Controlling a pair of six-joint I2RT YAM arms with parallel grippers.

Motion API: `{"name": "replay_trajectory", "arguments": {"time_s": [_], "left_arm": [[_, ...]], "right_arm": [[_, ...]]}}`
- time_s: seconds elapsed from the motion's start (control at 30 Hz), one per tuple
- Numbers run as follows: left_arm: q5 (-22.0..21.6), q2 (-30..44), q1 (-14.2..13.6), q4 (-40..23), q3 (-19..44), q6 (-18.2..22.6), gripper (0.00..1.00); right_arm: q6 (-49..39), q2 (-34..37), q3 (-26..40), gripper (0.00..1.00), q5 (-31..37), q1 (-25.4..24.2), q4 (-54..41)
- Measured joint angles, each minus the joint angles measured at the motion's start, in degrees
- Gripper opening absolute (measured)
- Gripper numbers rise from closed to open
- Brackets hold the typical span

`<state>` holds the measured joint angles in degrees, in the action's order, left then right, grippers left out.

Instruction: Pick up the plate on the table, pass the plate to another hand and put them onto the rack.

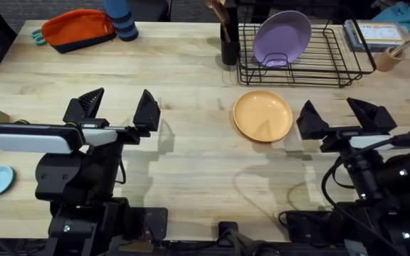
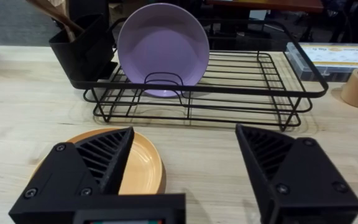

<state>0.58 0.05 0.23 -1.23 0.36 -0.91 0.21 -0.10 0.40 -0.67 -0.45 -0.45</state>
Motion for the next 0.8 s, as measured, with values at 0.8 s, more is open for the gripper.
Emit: {"name": "replay_trajectory", "arguments": {"time_s": [0.8], "left_arm": [[-3.00, 20.15, 0.00, -11.11, 25.54, 1.28, 0.992]], "right_arm": [[-5.00, 21.25, 30.53, 0.997, 4.35, -0.22, -25.37]]}}
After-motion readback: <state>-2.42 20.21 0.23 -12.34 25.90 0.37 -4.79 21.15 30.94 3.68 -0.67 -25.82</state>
